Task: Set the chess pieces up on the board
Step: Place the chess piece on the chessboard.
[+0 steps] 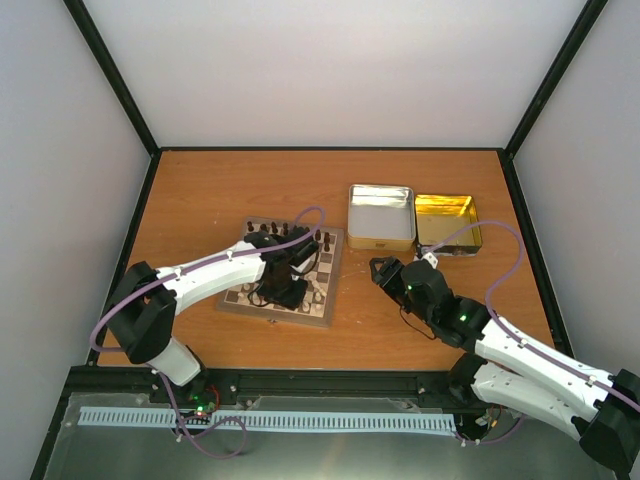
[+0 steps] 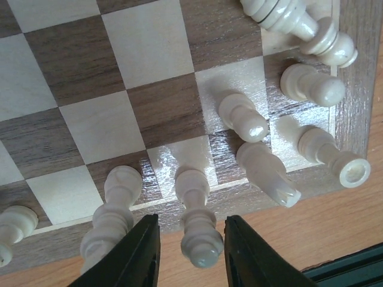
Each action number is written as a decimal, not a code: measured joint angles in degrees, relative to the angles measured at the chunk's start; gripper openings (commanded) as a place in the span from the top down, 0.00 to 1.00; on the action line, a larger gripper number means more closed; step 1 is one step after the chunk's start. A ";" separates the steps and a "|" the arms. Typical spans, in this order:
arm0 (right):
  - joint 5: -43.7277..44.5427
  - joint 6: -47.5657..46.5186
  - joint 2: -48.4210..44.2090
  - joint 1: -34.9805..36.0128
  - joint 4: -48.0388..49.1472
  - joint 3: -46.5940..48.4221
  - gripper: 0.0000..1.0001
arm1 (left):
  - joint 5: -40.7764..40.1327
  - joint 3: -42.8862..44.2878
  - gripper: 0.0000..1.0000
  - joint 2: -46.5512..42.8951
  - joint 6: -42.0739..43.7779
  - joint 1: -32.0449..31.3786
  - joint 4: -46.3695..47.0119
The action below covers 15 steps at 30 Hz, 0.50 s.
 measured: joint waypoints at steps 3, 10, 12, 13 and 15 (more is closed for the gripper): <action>0.00 0.00 0.00 0.00 0.00 -0.11 0.31 | 0.24 0.02 0.66 -0.02 0.22 0.00 0.07; -0.04 0.00 0.02 0.00 0.02 -0.26 0.31 | 0.59 0.02 0.80 -0.02 0.17 0.00 0.20; -0.04 0.00 0.02 0.00 0.02 -0.26 0.31 | 0.68 0.00 0.88 -0.02 0.09 0.00 0.35; -0.04 0.00 0.02 0.00 0.02 -0.26 0.31 | 0.79 0.00 0.92 -0.02 0.26 0.00 0.37; -0.04 0.00 0.02 0.00 0.02 -0.26 0.31 | 0.85 0.00 0.96 -0.02 0.24 0.00 0.39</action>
